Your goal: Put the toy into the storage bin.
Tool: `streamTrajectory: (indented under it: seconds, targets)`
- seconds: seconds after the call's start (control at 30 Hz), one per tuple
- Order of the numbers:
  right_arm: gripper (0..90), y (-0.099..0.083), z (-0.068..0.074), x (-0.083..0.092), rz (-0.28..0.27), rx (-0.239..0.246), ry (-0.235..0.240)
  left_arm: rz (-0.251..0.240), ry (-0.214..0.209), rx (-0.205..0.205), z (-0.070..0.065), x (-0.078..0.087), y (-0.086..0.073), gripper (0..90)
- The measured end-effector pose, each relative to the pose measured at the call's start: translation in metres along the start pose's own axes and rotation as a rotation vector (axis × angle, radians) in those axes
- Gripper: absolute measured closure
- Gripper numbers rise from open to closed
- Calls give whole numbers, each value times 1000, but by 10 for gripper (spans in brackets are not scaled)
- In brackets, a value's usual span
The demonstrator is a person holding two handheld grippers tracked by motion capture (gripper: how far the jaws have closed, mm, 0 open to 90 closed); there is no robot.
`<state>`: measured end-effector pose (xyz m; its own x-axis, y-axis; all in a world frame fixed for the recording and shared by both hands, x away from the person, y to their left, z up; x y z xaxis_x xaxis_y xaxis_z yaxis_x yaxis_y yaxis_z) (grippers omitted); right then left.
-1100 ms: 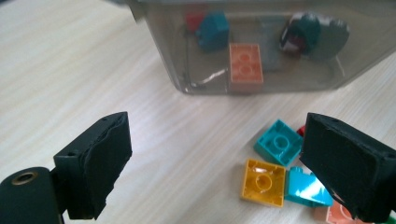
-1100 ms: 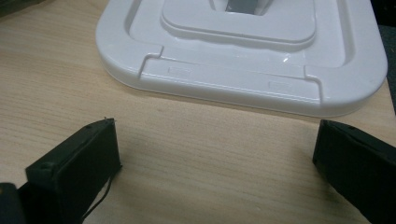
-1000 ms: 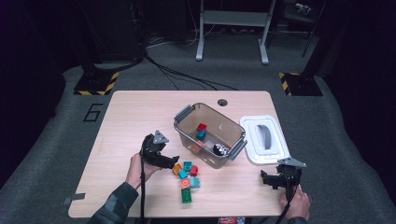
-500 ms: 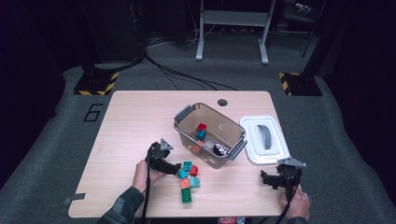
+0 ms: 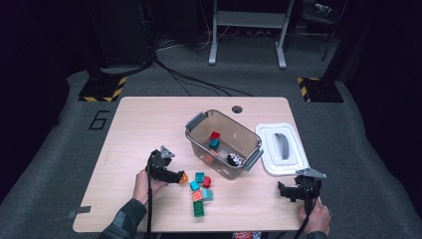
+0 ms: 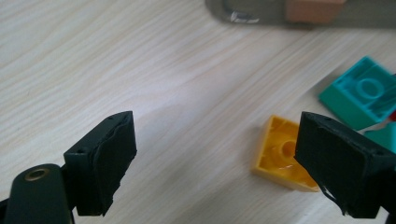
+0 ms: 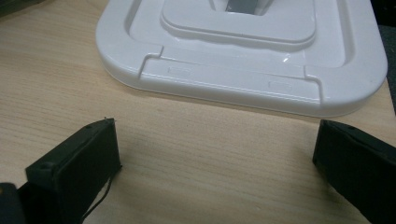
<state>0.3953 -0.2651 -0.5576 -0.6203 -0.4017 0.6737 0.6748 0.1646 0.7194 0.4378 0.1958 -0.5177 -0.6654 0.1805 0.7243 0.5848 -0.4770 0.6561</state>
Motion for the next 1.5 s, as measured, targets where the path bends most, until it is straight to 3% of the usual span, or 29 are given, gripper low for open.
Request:
streamTrajectory:
  seconds: [0.17,0.3,0.47,0.6,0.77,1.07,1.33,1.5]
  targets:
    - [0,0,0,0,0,0,0,-1,-58,-37,-13,0,4,65]
    - [0,0,0,0,0,0,0,14,-64,-47,-17,-5,2,44]
    - [0,0,0,0,0,0,0,9,-80,-100,-23,-4,1,318]
    - [0,0,0,0,0,0,0,17,-91,-132,-26,-4,2,475]
    - [0,0,0,0,0,0,0,25,-91,-131,-27,-6,1,570]
    - [0,0,0,0,0,0,0,23,-93,-103,-23,-7,-1,592]
    - [0,0,0,0,0,0,0,-5,-82,-73,-16,1,6,593]
    - [0,0,0,0,0,0,0,-17,-73,-75,-10,9,14,592]
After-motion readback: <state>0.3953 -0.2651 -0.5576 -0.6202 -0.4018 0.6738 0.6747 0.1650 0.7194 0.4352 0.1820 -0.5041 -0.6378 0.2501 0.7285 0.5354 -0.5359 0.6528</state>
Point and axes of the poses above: each handheld gripper's, and its own axes: x roughly backward along the jaws, y roughly out of its top, z roughly to its left, the point moved 4 cm from there along -x, roughly forward along the jaws, and after that the axes turned 14 degrees about y, right-handed, at the moved point
